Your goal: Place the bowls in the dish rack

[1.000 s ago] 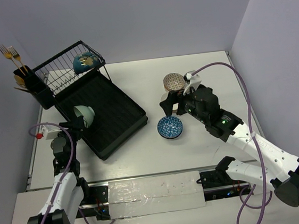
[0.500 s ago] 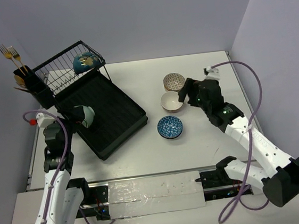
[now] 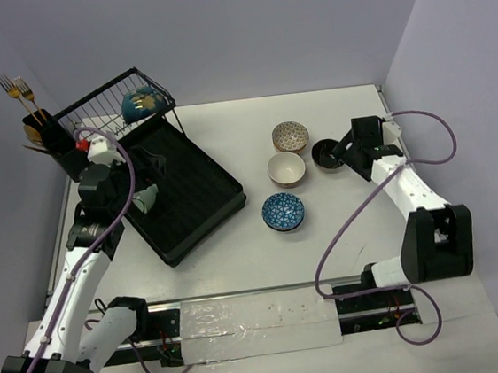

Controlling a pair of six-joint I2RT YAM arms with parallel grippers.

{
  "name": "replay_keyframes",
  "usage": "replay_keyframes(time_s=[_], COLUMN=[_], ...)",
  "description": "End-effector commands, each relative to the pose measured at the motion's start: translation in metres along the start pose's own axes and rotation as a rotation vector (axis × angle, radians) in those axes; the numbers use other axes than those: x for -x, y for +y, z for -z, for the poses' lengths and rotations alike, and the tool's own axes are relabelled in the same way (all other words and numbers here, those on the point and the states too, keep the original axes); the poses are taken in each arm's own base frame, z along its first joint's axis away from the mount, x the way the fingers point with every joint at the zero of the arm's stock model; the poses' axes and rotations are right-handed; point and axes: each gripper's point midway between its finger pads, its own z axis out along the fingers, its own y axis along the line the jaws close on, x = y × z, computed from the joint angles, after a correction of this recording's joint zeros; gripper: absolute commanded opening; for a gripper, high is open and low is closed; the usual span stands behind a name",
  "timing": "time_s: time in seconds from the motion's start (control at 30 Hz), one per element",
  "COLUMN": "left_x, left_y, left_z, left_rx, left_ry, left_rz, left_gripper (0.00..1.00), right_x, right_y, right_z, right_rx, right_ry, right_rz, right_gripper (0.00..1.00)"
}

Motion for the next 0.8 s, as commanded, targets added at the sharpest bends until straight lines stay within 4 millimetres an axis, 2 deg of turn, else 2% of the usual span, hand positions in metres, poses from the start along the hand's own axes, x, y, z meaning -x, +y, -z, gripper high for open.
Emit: replay_keyframes(time_s=[0.0,0.03,0.07,0.1,0.3,0.37,0.6,0.77], left_x=[0.003,0.002,-0.003,-0.005,-0.014,-0.013,-0.016,-0.017], left_y=[-0.013,-0.013,-0.012,-0.015,-0.013,-0.013,-0.012,-0.011], left_z=[-0.001,0.0,0.0,0.001,0.008,0.008,0.004,0.004], left_rx=[-0.057,-0.062,-0.063,-0.074,-0.076,-0.077,-0.075,-0.072], left_ry=[0.026,0.022,0.031,0.03,0.039,0.038,0.05,0.054], left_rz=[-0.102,-0.113,-0.118,-0.124,-0.167,-0.167,-0.171,-0.172], left_gripper=[0.99,0.99,0.99,0.99,0.99,0.99,0.99,0.99], right_x=[0.013,0.015,0.017,0.011,0.0,0.0,-0.006,-0.015], right_y=[0.019,0.012,0.014,0.012,0.018,0.023,0.015,0.012], right_z=[-0.011,-0.023,-0.028,-0.038,-0.068,-0.071,-0.077,-0.089], right_rx=[0.019,-0.01,-0.011,-0.027,-0.032,-0.013,-0.028,-0.047], right_ry=[-0.023,-0.013,-0.015,0.001,0.044,0.045,0.037,0.054], right_rz=[-0.077,-0.099,-0.115,-0.114,-0.138,-0.146,-0.132,-0.138], right_gripper=[0.88,0.87,0.87,0.86,0.82,0.81,0.79,0.67])
